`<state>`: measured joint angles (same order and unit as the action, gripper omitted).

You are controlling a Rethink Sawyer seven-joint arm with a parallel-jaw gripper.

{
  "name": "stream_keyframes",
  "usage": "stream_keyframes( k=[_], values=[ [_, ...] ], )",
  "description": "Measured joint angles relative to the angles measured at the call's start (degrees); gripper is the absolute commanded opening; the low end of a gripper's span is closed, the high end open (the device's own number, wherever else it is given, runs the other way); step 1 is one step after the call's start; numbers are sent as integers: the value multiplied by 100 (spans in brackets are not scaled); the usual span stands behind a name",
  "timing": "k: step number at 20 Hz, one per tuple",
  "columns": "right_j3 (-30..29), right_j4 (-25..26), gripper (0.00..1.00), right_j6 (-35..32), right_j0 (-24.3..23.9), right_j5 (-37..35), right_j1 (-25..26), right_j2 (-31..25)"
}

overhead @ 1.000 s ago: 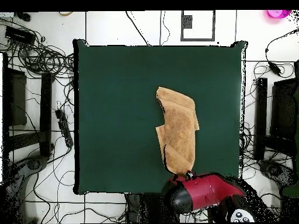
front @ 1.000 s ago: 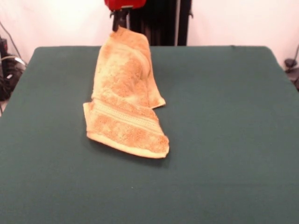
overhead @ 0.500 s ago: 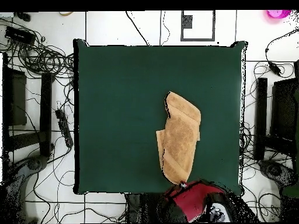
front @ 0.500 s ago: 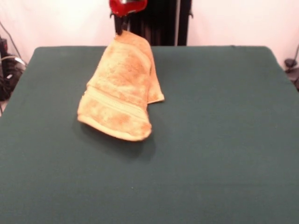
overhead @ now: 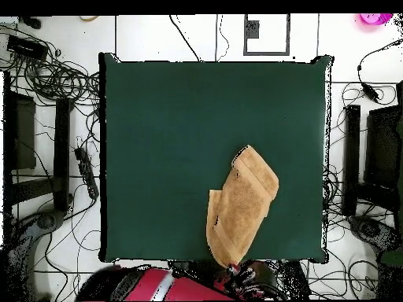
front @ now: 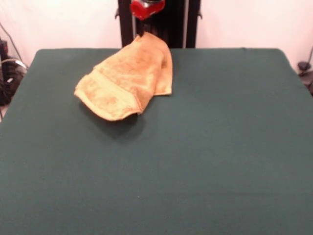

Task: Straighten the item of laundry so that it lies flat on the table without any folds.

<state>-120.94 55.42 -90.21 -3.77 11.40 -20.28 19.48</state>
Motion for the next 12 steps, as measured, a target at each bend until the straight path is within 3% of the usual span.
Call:
stream_keyframes(
  k=[5,12],
  values=[
    [27,-824,0,0,304,1386,1071,644],
    [193,-1262,0,0,236,1978,1561,910]
  ],
)
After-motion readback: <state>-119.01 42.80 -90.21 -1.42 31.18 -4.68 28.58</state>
